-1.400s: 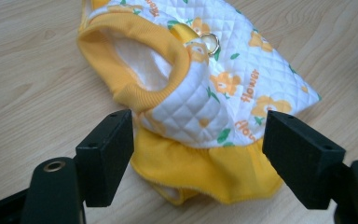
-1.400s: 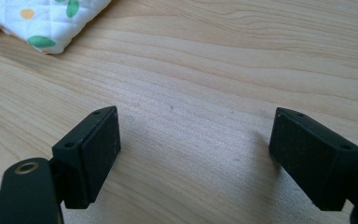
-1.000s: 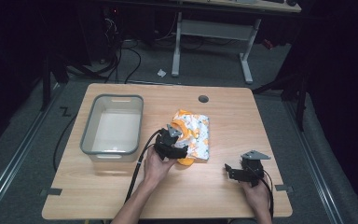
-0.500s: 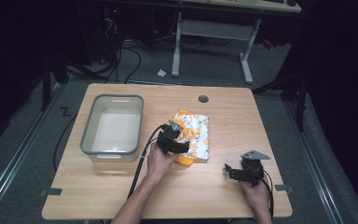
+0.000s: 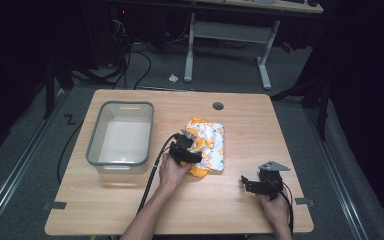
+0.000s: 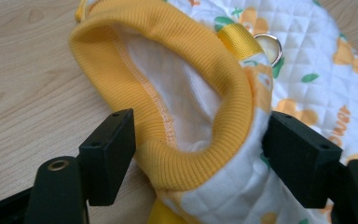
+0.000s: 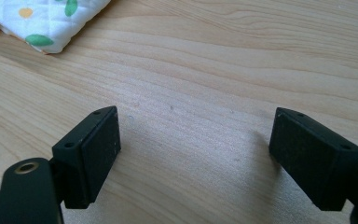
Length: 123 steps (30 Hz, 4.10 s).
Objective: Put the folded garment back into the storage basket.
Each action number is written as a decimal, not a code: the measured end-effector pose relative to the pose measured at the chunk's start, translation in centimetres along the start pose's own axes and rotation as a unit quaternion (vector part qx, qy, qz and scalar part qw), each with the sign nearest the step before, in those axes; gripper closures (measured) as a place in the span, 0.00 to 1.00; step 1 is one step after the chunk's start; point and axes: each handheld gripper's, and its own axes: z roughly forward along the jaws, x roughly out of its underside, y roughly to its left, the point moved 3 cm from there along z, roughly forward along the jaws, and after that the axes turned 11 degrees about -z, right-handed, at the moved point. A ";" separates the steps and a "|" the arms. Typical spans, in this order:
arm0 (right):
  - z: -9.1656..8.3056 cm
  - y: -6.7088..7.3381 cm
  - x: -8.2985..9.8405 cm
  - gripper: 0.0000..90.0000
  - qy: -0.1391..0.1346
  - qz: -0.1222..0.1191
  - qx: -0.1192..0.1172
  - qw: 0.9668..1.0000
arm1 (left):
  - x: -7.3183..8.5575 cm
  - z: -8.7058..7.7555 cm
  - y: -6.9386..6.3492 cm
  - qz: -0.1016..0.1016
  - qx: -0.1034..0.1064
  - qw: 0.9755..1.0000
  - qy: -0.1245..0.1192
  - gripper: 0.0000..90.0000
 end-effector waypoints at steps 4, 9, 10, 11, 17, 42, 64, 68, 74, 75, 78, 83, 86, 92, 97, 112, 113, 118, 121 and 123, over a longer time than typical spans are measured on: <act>0.0 0.0 0.0 0.18 0.000 0.000 0.000 1.000 | 0.2 0.5 0.1 -0.007 -0.001 1.000 0.011 0.29; 0.0 0.0 0.0 0.18 0.000 0.000 0.000 1.000 | 0.3 0.6 0.1 -0.003 -0.001 1.000 0.009 0.30; 0.0 0.0 0.0 0.18 0.000 0.000 0.000 1.000 | 0.2 0.6 0.1 0.000 -0.001 1.000 0.009 0.31; 0.0 0.0 0.0 0.18 0.000 0.000 0.000 1.000 | 0.3 0.5 0.0 0.002 0.000 1.000 0.009 0.34; 0.0 0.0 0.0 0.18 0.000 0.000 0.000 1.000 | 0.3 0.3 -0.5 0.009 0.010 1.000 0.010 0.51; 0.0 0.0 0.0 0.18 0.001 0.002 0.002 1.000 | 0.3 -0.5 -0.6 -0.001 0.041 0.999 0.011 0.79; 0.0 0.0 0.0 0.18 0.001 0.002 0.002 1.000 | -0.2 -4.4 -1.7 0.019 0.073 0.997 -0.033 0.80; 0.0 0.0 0.0 0.18 0.001 0.003 0.002 1.000 | -0.3 -5.0 -1.5 0.021 0.077 0.996 -0.039 0.80; 0.0 0.0 0.0 0.18 0.001 0.002 0.002 1.000 | -0.5 -6.1 -1.3 0.019 0.084 0.995 -0.050 0.80; 0.0 0.0 0.0 0.18 0.001 0.002 0.002 1.000 | -0.5 -6.2 -1.3 0.019 0.085 0.995 -0.052 0.80; 0.0 0.0 0.0 0.18 0.001 0.002 0.002 1.000 | -0.5 -6.7 -1.3 0.020 0.087 0.994 -0.057 0.80; 0.0 0.0 0.0 0.18 0.001 0.003 0.001 1.000 | -0.6 -7.4 -1.2 0.024 0.088 0.994 -0.063 0.80; 0.0 0.0 0.0 0.18 0.001 0.003 0.001 1.000 | -0.7 -7.8 -1.1 0.026 0.089 0.993 -0.067 0.80; 0.0 0.0 0.0 0.18 0.001 0.002 0.001 1.000 | -0.9 -8.7 -0.9 0.029 0.090 0.993 -0.074 0.80; 0.0 0.0 0.0 0.18 0.001 0.003 0.001 1.000 | -1.0 -9.5 -0.6 0.030 0.091 0.992 -0.081 0.80; 0.0 0.0 0.0 0.18 0.001 0.002 0.001 1.000 | -1.3 -11.8 0.6 0.027 0.094 0.990 -0.100 0.80; 0.0 0.0 0.0 0.18 0.001 0.002 0.001 1.000 | -1.3 -12.0 0.7 0.028 0.093 0.990 -0.102 0.80; 0.0 0.0 0.0 0.18 0.001 0.002 0.001 1.000 | -1.6 -13.0 1.1 0.030 0.091 0.989 -0.110 0.80; 0.0 0.0 0.0 0.18 0.001 0.003 0.001 1.000 | -1.6 -13.2 1.5 0.024 0.092 0.989 -0.113 0.80; 0.0 0.0 0.0 0.18 0.001 0.003 0.001 1.000 | -1.6 -13.4 1.7 0.023 0.091 0.989 -0.114 0.80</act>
